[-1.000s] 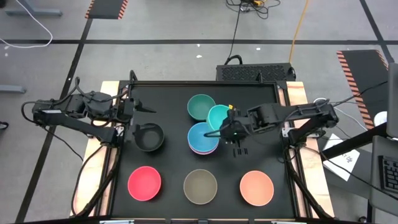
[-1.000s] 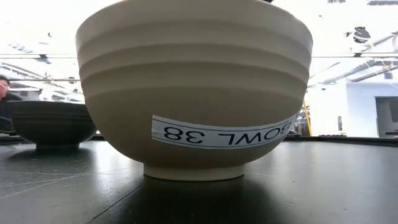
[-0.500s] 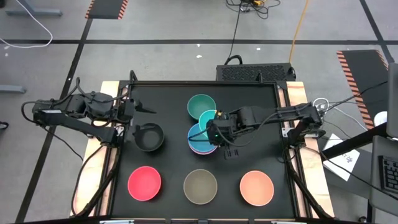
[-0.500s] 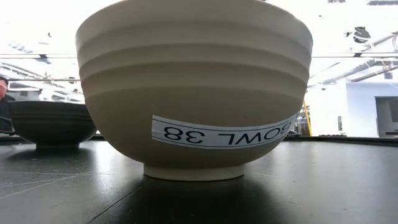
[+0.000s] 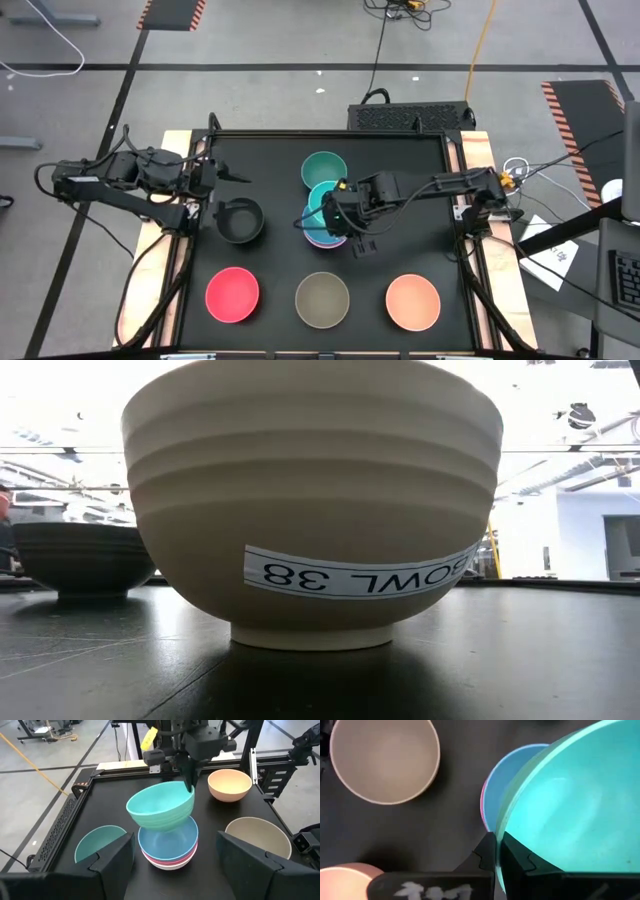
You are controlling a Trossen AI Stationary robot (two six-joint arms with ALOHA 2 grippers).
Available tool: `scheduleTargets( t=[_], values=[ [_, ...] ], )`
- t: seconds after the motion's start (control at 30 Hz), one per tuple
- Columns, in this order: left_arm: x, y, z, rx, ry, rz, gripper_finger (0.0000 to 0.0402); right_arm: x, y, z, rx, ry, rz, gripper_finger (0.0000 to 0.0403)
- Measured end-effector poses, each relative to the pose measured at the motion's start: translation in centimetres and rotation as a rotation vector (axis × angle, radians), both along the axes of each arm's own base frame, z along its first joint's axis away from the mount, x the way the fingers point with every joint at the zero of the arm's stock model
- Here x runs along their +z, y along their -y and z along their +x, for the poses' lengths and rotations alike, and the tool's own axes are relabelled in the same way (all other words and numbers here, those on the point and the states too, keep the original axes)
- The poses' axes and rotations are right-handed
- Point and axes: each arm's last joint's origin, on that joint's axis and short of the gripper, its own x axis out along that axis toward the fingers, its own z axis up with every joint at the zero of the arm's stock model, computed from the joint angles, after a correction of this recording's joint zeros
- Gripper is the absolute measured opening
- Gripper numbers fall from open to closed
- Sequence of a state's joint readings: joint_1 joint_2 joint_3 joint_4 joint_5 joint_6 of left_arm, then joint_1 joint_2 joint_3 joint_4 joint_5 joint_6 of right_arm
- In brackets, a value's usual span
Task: Nest bowls inside each other
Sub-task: Stack the light green bowl on top of the light blue bowl
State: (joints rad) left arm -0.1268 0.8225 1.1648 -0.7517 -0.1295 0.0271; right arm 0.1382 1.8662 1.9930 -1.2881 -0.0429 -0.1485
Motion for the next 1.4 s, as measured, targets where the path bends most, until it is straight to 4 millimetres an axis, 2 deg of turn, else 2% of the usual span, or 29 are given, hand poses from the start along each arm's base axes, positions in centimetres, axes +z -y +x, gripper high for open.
scheduleTargets(
  t=[0.17,0.57,1.17,1.4],
  values=[
    [0.0,0.0,0.0,-0.001,0.002,0.0,0.028,-0.7,-0.3,0.8,0.034,0.003,0.033,0.0],
    [0.0,0.1,0.0,-0.03,0.0,-0.015,0.028,-4.2,0.1,2.4,0.047,-0.13,0.006,0.0],
    [0.0,0.1,0.0,-0.031,-0.001,-0.017,0.028,-4.7,0.3,2.7,0.046,-0.147,0.006,0.0003],
    [0.0,0.2,0.0,-0.047,-0.002,-0.024,0.028,-6.9,0.2,3.8,0.058,-0.196,0.028,0.0002]
  ],
)
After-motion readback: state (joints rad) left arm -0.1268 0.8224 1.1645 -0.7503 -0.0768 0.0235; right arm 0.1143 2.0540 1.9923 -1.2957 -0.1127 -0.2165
